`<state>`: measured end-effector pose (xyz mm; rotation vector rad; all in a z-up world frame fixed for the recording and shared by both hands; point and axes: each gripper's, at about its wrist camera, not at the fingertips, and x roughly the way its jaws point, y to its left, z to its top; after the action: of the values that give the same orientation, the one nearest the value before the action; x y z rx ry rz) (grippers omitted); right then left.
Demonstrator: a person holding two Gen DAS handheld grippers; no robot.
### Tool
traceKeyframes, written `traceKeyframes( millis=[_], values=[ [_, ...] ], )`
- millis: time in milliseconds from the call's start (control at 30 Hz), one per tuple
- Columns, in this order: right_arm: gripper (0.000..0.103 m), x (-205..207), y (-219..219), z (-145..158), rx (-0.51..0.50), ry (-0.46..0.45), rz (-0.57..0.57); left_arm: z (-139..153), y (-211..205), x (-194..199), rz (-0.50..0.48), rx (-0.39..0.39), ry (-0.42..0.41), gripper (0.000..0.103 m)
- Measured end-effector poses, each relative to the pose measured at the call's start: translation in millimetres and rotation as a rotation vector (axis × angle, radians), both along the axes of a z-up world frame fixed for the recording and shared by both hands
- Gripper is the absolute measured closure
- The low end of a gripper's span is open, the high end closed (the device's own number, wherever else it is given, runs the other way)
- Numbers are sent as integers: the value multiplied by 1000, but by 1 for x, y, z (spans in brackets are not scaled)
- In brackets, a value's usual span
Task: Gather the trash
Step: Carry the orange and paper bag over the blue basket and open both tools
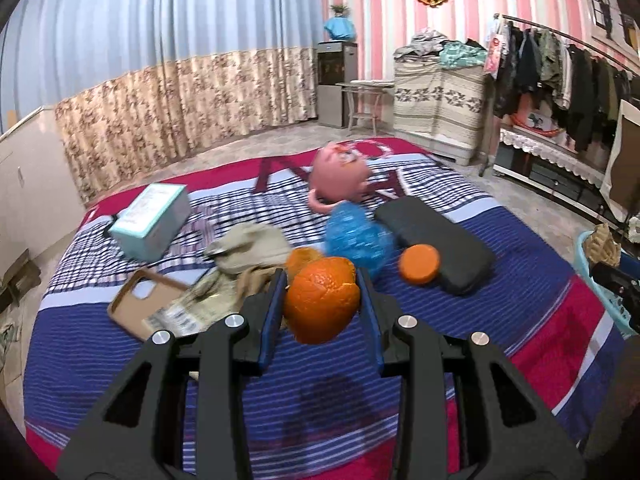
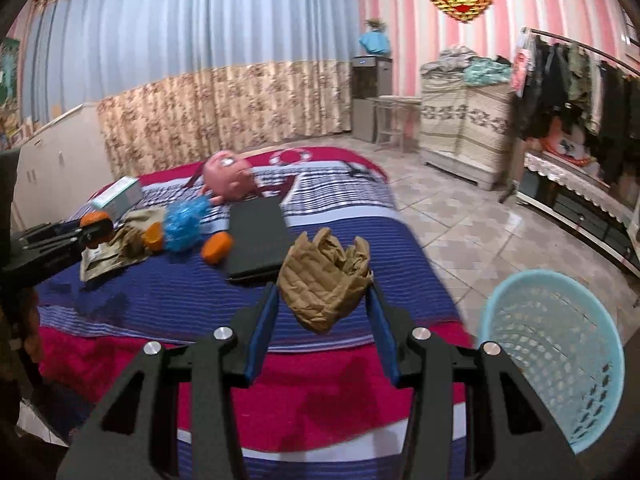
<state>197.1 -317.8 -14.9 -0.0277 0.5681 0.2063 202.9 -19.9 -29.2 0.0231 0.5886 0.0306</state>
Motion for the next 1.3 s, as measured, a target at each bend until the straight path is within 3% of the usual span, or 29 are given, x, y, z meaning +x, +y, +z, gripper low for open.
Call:
traceKeyframes(
  millis=[333, 733, 1000, 1300],
  values=[
    [58, -1, -72, 0, 33, -13, -176, 16, -89, 16, -147, -4, -62, 69],
    [58, -17, -167, -8, 81, -10, -439, 19, -208, 29, -358, -18, -73, 69],
    [58, -21, -202, -17, 115, -8, -528, 10, -261, 38, -431, -26, -61, 69],
    [58, -15, -219, -34, 131, 27, -552, -13, -314, 49, -515, -17, -21, 69]
  ],
)
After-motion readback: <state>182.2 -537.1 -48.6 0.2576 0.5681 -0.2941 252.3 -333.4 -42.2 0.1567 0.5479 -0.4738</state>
